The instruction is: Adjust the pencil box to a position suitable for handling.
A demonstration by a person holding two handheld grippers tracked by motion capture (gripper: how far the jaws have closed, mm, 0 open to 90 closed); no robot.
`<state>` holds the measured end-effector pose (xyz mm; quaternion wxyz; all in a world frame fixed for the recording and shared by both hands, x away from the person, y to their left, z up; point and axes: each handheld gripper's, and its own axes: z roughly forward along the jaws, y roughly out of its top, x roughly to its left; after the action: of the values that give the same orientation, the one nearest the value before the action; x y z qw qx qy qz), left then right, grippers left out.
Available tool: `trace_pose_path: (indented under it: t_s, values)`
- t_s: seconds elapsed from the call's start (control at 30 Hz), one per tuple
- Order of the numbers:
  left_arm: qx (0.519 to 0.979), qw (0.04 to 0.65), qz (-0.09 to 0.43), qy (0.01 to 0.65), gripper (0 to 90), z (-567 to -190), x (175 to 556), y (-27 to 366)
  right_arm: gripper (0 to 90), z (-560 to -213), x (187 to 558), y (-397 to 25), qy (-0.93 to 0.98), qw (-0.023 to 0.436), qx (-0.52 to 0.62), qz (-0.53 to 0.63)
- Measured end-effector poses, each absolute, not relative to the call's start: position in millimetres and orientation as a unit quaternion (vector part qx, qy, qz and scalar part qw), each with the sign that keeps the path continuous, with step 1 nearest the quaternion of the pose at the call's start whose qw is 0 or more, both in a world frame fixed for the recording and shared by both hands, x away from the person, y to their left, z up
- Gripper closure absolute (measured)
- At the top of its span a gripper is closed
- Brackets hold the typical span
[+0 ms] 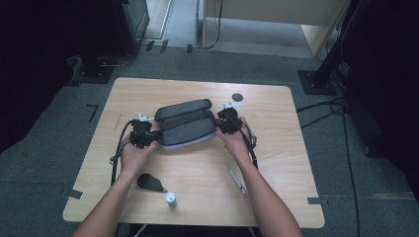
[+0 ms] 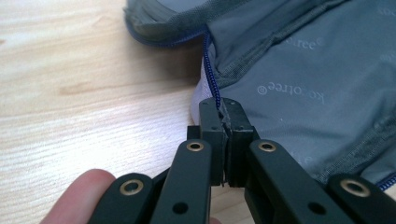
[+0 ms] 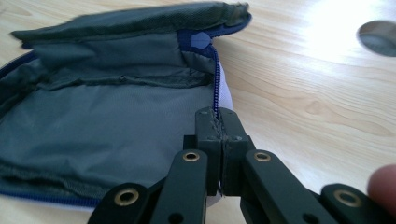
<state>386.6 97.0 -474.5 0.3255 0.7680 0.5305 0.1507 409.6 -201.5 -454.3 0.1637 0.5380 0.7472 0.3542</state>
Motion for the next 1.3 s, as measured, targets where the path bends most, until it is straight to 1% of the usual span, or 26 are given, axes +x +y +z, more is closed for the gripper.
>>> trace_pose_path:
  t_s: [0.2,0.27,0.33,0.47,0.57,0.8,0.97,1.0,1.03,1.07,1.13,1.2,1.27,1.3]
  values:
    - [0.777,0.342,0.161,0.504,90.0,-464.1,375.9,87.8,89.4,-448.1,376.2,-213.4,0.742,0.181,0.530,0.368]
    - [0.780,0.344,0.163,0.496,90.0,-461.6,372.7,86.0,89.4,-448.6,365.5,-217.6,0.737,0.177,0.534,0.374]
    - [0.781,0.350,0.164,0.492,90.0,-459.7,370.3,84.8,89.4,-449.5,355.2,-222.5,0.732,0.161,0.537,0.388]
    - [0.787,0.356,0.159,0.478,90.0,-456.2,363.5,81.4,89.4,-452.8,338.1,-228.9,0.732,0.166,0.534,0.389]
    - [0.792,0.354,0.159,0.471,90.0,-457.2,359.0,78.0,89.4,-458.5,331.7,-232.3,0.732,0.167,0.535,0.386]
    - [0.807,0.330,0.148,0.466,90.0,-474.2,354.7,73.8,89.4,-481.0,322.8,-235.7,0.731,0.150,0.545,0.382]
    - [0.805,0.332,0.143,0.471,90.0,-481.6,353.4,72.9,89.3,-492.7,318.8,-237.7,0.729,0.149,0.549,0.380]
    - [0.803,0.334,0.141,0.472,88.7,-481.1,353.7,73.4,89.0,-494.3,318.5,-237.5,0.727,0.147,0.552,0.380]
    - [0.799,0.341,0.134,0.477,82.7,-480.7,354.3,73.3,86.3,-495.5,318.4,-237.8,0.726,0.147,0.554,0.381]
    - [0.801,0.339,0.129,0.477,70.9,-480.0,354.5,73.7,77.2,-495.8,318.3,-238.6,0.724,0.144,0.553,0.386]
    - [0.800,0.339,0.142,0.474,61.4,-477.8,351.9,74.8,61.5,-493.4,317.3,-240.4,0.721,0.142,0.553,0.393]
    - [0.790,0.348,0.139,0.484,47.7,-474.1,349.0,81.7,55.4,-487.8,312.7,-244.7,0.718,0.146,0.548,0.404]
    - [0.780,0.363,0.137,0.491,35.5,-470.4,344.8,92.1,53.6,-482.2,305.8,-250.3,0.718,0.161,0.541,0.407]
    - [0.776,0.362,0.146,0.495,30.0,-468.9,341.8,98.4,53.5,-479.8,302.2,-253.2,0.719,0.166,0.539,0.406]
